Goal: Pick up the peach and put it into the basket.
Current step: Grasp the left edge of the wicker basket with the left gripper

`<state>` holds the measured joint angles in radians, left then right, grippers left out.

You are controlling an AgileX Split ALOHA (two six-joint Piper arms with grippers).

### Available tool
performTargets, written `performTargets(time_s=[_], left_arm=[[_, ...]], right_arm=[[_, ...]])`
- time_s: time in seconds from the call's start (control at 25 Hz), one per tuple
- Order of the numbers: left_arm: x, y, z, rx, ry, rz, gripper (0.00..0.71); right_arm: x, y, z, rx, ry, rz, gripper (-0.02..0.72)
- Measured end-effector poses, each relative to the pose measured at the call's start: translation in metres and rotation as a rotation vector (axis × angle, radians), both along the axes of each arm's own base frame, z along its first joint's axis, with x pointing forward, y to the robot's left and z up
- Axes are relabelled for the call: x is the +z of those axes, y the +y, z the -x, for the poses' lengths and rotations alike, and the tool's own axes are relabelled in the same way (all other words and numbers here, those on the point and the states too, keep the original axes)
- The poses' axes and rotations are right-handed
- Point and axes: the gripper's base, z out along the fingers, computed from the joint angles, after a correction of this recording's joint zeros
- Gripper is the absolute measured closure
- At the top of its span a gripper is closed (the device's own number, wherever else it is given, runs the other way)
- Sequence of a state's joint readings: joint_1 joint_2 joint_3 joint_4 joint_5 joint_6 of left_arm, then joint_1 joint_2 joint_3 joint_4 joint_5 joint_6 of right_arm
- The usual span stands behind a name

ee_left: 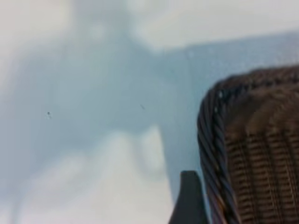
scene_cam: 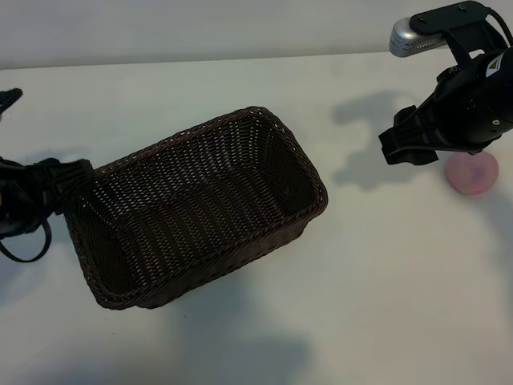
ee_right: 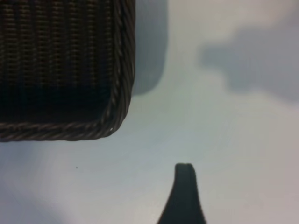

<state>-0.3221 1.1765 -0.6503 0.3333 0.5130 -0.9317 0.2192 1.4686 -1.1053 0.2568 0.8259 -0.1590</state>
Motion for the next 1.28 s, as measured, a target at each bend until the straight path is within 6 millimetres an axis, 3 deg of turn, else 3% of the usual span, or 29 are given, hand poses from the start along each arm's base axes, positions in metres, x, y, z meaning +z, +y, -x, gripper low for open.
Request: performTargets(time_s=[0.88, 1.08, 1.2, 1.28], left_arm=[[-0.088, -0.02, -0.033, 0.077, 0.284, 0.052, 0.113], [-0.092, -0.021, -0.034, 0.084, 0.293, 0.058, 0.116], [-0.092, -0.022, -0.035, 0.083, 0.289, 0.061, 0.157], [-0.092, -0.022, -0.035, 0.084, 0.289, 0.061, 0.233]], right_arm=[[0.0, 0.0, 0.0, 0.001, 0.004, 0.0, 0.135], [0.0, 0.0, 0.0, 0.003, 0.003, 0.001, 0.135], [0.0, 0.0, 0.0, 0.004, 0.002, 0.002, 0.135], [0.0, 0.0, 0.0, 0.006, 0.002, 0.003, 0.135]])
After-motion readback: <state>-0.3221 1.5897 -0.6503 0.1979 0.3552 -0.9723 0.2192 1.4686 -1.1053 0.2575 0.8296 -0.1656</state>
